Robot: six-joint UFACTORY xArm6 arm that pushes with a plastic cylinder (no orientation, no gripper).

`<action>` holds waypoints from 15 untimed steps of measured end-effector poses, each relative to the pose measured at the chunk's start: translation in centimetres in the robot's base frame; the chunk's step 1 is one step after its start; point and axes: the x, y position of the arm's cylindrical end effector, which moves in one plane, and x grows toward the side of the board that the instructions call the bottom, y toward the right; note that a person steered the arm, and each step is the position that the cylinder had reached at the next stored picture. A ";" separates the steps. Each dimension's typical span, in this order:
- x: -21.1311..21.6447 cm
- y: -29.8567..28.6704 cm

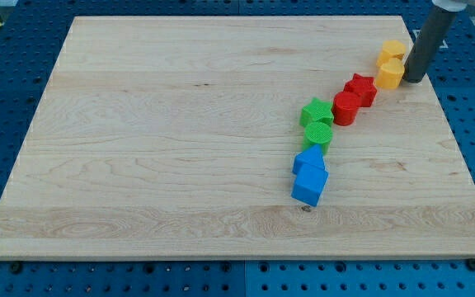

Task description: Push the yellow heart to the top left of green star

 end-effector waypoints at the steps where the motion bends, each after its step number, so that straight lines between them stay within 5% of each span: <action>1: 0.0 -2.4; 8: -5.2 -13.8; 15: -2.9 -17.0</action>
